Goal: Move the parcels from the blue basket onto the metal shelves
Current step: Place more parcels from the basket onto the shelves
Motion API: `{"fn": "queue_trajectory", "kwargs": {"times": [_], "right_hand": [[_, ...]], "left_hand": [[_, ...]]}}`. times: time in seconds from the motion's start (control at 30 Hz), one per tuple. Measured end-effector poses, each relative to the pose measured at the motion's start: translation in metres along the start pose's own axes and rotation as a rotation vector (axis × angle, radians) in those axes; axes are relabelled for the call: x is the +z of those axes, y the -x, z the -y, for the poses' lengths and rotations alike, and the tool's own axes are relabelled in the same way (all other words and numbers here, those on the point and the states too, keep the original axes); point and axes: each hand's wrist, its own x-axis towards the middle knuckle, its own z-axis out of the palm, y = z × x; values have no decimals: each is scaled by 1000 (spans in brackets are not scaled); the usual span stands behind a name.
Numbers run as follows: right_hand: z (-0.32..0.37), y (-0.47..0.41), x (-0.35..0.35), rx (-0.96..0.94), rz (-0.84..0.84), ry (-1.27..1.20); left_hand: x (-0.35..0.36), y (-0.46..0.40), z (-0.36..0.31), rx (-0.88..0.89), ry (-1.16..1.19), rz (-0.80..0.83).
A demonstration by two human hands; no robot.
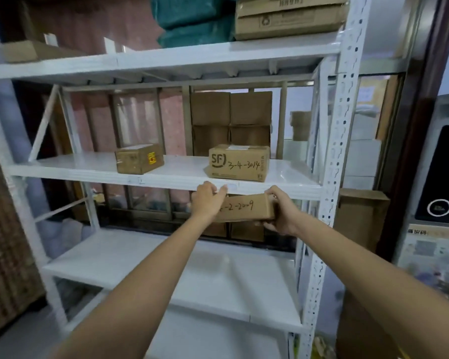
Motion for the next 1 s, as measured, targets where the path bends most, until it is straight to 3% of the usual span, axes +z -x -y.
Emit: {"fn": "queue_trajectory", "kwargs": {"times": [0.1,0.17,0.2,0.3,0.6,1.0], "right_hand": [[-6,-15,41,-78,79,-45],[-13,-26,78,-99,145,-3],[-19,-33,101,-104,170,22],[-40,-57,173,-105,199,8],[-93,-123,388,-38,163,-73],[-148,-243,508,-29,50,2]], "left_hand": [[-61,-16,48,-454,429,296],[-98,-16,78,-553,715,481],[-114,-18,95,-556,805,496],[-166,-28,141,-561,906,396],[-309,-80,275,-589,789,159],[-351,-163,437,-700,869,130]]}}
